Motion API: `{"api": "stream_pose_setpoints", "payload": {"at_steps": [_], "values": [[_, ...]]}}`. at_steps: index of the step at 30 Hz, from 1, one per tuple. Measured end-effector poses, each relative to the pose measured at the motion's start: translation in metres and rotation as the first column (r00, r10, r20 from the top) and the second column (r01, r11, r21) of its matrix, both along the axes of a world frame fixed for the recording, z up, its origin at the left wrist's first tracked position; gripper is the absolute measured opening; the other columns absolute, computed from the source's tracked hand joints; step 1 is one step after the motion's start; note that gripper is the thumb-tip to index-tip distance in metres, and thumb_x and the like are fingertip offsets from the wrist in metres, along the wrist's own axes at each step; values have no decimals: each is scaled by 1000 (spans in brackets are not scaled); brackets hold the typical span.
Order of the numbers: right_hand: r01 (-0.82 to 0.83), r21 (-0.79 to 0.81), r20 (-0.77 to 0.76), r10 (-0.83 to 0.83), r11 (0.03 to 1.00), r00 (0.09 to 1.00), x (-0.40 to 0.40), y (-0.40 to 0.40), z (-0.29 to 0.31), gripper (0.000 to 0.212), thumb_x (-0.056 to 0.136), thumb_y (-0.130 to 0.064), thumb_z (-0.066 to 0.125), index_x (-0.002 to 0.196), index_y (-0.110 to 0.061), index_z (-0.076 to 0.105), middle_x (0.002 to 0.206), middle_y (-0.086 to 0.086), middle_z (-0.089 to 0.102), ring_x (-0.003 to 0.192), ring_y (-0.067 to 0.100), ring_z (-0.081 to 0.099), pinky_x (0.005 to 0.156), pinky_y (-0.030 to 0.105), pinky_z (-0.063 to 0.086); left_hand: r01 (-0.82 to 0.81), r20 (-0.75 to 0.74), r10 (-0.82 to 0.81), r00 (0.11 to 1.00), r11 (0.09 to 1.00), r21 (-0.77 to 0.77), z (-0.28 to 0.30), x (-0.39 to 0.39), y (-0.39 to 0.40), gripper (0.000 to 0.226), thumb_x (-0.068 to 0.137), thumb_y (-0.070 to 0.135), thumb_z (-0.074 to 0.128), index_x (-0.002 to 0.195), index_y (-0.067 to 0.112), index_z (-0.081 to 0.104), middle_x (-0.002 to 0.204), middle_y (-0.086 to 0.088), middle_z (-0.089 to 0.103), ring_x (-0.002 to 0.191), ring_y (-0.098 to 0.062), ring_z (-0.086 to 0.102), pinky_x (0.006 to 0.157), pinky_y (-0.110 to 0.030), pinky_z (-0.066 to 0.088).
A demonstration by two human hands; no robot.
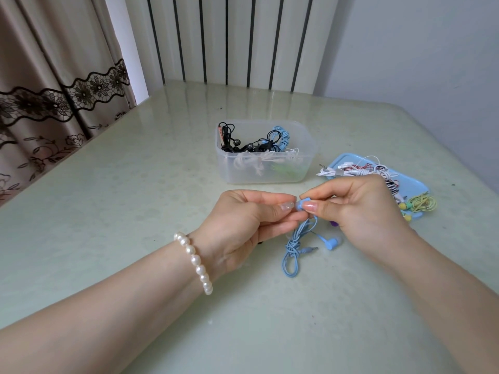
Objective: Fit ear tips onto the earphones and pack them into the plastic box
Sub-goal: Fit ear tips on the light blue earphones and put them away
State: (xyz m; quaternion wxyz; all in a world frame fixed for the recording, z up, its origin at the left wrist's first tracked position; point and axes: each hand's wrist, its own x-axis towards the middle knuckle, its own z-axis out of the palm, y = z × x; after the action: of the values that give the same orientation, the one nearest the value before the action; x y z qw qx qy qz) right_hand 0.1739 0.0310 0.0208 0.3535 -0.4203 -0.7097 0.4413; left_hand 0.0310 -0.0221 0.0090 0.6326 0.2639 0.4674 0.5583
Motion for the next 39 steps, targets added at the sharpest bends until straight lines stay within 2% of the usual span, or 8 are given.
{"api": "stream_pose_setpoints", "payload": {"at_steps": [4, 9, 15, 20, 27, 32, 39], "values": [[15, 4, -16, -15, 1000, 1000, -1, -1, -1, 9, 74, 7, 68, 77, -1, 70, 47, -13, 62, 41, -5, 53, 45, 2, 35, 4, -8, -4, 1000, 1000, 13, 2, 2, -1, 25, 79, -11, 55, 65, -1, 72, 75, -16, 72, 67, -20, 71, 64, -23, 58], [52, 28, -7, -51, 998, 999, -2, -1, -1, 7, 74, 6, 69, 78, 0, 71, 46, -14, 61, 38, -6, 51, 44, 2, 34, 6, -25, -5, 1000, 999, 33, 3, 2, -2, 26, 80, -11, 55, 63, 0, 72, 74, -15, 72, 67, -19, 71, 66, -23, 58], [97, 41, -25, -96, 994, 995, -4, -1, -4, 8, 74, 5, 69, 76, -2, 71, 40, -14, 57, 34, -4, 48, 42, 3, 33, -10, -21, 11, 1000, 999, 45, 3, 3, -3, 20, 80, -12, 55, 70, -2, 71, 76, -16, 72, 68, -19, 71, 65, -22, 58], [121, 72, -37, -118, 990, 992, -6, -3, -7, 16, 73, 5, 70, 68, -10, 69, 54, -11, 65, 48, -1, 60, 53, 7, 45, -21, -19, 22, 1000, 998, 63, 3, 4, -3, 16, 80, -11, 56, 75, -3, 68, 77, -15, 72, 69, -19, 71, 63, -21, 57], [141, 99, -61, -136, 985, 989, -7, -3, -8, 19, 70, 4, 73, 67, -14, 69, 59, -10, 68, 53, 3, 64, 60, 12, 51, -26, -21, 27, 999, 997, 75, 3, 3, -3, 12, 80, -10, 57, 80, -4, 68, 80, -17, 72, 72, -19, 71, 64, -20, 57], [134, 103, -119, -122, 986, 985, -9, -6, -10, 24, 68, 7, 73, 64, -16, 67, 50, -18, 64, 51, -3, 62, 59, 8, 48, -29, -30, 31, 999, 996, 80, 4, 0, -3, 14, 81, -6, 57, 78, 0, 69, 78, -14, 73, 70, -17, 71, 63, -20, 57], [111, 108, -191, -89, 988, 977, -10, -7, -10, 26, 68, 9, 72, 64, -16, 67, 52, -19, 65, 54, -4, 63, 57, 6, 46, -30, 1, 30, 1000, 997, 70, 5, -1, -2, 11, 81, -3, 58, 84, 0, 68, 81, -14, 73, 71, -16, 71, 64, -19, 57]]}}
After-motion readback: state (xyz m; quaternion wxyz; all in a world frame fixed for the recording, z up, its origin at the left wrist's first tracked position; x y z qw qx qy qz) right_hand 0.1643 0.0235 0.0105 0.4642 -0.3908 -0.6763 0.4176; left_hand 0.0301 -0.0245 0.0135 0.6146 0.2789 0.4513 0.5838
